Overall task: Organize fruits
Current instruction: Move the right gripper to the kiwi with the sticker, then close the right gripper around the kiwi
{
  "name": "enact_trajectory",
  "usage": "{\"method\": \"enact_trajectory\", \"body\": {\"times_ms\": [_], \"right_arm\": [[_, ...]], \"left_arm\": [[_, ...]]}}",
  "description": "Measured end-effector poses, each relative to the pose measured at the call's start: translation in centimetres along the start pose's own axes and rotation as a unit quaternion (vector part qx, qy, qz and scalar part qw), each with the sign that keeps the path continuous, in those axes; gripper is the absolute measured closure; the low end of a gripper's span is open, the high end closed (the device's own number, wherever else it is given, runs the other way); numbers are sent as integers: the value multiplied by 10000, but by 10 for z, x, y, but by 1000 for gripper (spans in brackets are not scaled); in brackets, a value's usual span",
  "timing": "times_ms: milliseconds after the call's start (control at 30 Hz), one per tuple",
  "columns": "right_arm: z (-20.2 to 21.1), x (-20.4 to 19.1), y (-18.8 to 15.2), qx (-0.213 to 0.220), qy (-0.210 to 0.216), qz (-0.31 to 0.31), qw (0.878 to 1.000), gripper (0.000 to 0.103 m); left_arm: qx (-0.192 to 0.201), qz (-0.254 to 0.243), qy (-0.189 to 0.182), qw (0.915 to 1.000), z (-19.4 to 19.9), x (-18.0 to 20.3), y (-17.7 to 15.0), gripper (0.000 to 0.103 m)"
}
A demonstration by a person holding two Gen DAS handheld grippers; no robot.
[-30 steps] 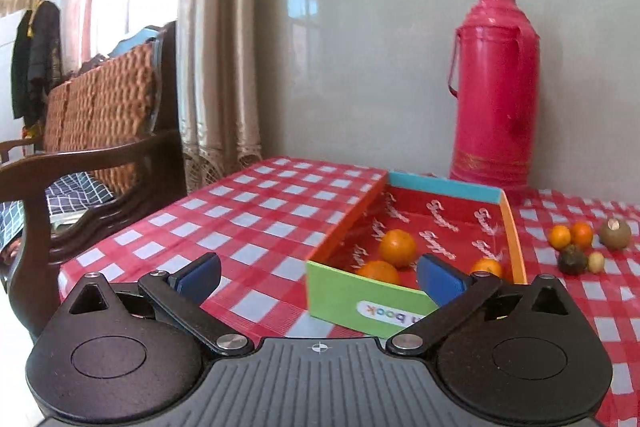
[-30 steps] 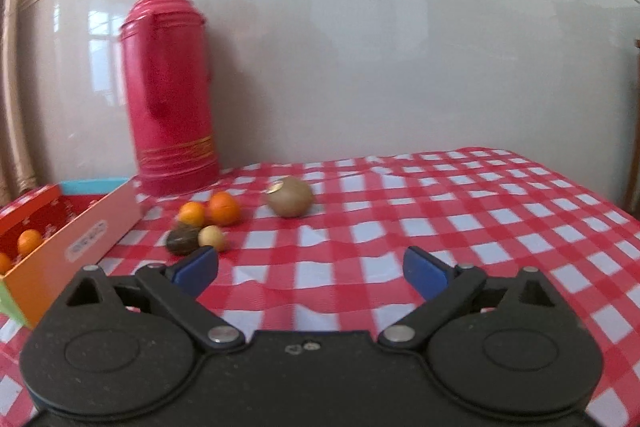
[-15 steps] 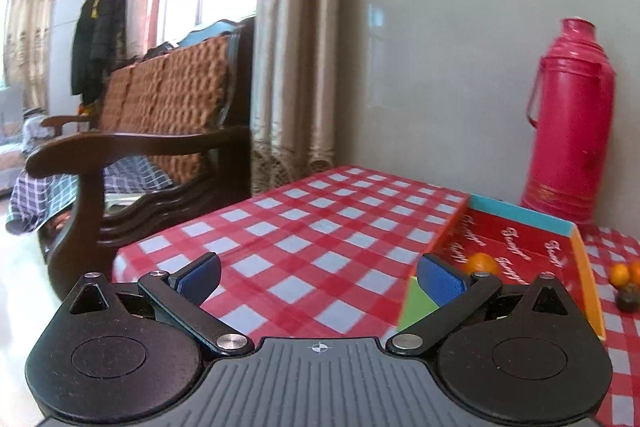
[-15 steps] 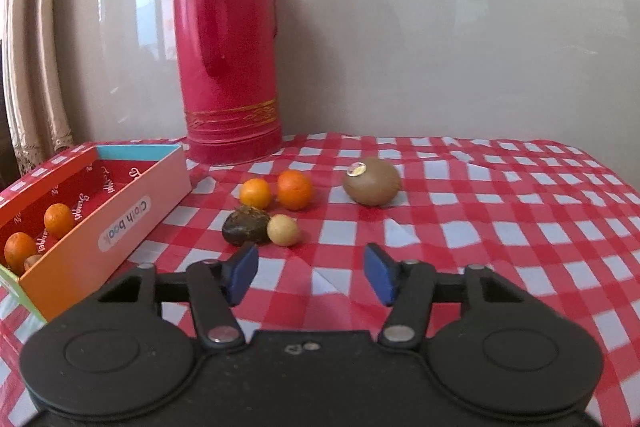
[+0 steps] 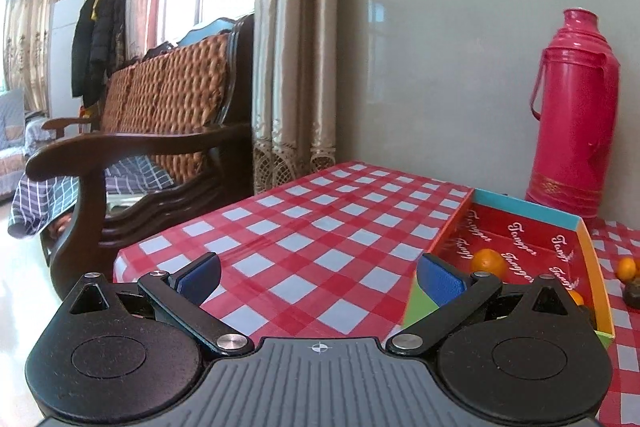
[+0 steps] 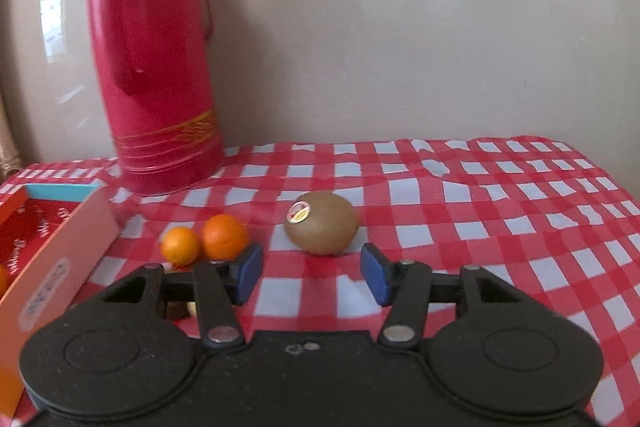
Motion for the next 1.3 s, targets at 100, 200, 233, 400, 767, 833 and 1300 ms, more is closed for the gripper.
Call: {"method": "enact_trajectory", "body": {"times_ms": [100,200,233,400,767,833,1300], "right_arm": [[-14,3,8,-7,-91,65,9999,43],[-23,4,7,-37,-48,13,10000,44],[-26,5,5,-56,-62,3,10000,44],[-40,4,5,-199,-106,-26,9997,44],[-73,-1,12,-390,-148,71,9991,45],[-77,-2,11,-423,-132,57,9990,45],[-81,3,8,-361,-126,-23,9993,52]], "left_arm": [[70,-139,-35,9999,2,11,0,0],[94,-215,-53,9997,3,17,0,0],[92,-216,-41,9997,3,18,0,0],[22,-88,11,10000,3,16,1,0],[-51,-54,32,10000,-2,13,0,0],[-56,-57,34,10000,-2,13,0,0],[-46,-55,30,10000,-3,13,0,0]]}}
Point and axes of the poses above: each gripper's, at about its wrist camera, not at the fingertips, and z roughly against the way its jaws point, x to its right, y to its top, the point moved 2 cm from there along -z, roughly the way its jaws point, and after that the axes turned 5 degrees about y, right-handed, at the moved point
